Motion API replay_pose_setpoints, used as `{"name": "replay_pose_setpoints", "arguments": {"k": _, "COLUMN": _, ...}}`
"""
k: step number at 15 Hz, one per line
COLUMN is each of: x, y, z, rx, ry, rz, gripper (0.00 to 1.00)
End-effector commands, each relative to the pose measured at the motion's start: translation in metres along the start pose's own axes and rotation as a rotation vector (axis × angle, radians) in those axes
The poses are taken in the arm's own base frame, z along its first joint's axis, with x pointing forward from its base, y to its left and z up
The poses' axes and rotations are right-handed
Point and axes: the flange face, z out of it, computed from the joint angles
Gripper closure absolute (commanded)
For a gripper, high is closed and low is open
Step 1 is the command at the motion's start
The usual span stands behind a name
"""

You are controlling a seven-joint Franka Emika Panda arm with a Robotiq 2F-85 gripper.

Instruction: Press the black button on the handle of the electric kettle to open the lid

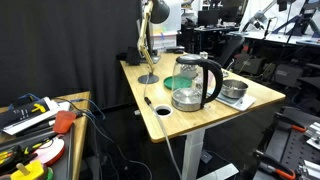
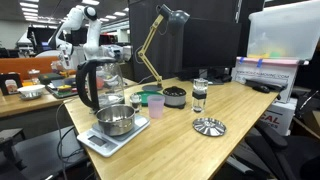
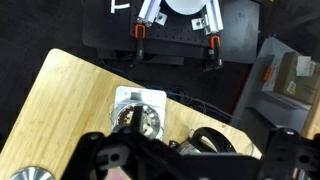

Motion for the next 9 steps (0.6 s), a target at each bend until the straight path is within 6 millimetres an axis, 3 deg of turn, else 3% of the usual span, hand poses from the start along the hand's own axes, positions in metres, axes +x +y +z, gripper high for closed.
{"name": "replay_pose_setpoints", "arguments": {"k": 1, "x": -0.0001, "y": -0.0001, "z": -0.0006, "rx": 0.0, "ry": 0.0, "rz": 0.0, "gripper": 0.0}}
{"name": "replay_pose_setpoints", "arguments": {"k": 9, "x": -0.0001, "y": -0.0001, "z": -0.0007, "rx": 0.0, "ry": 0.0, "rz": 0.0, "gripper": 0.0}}
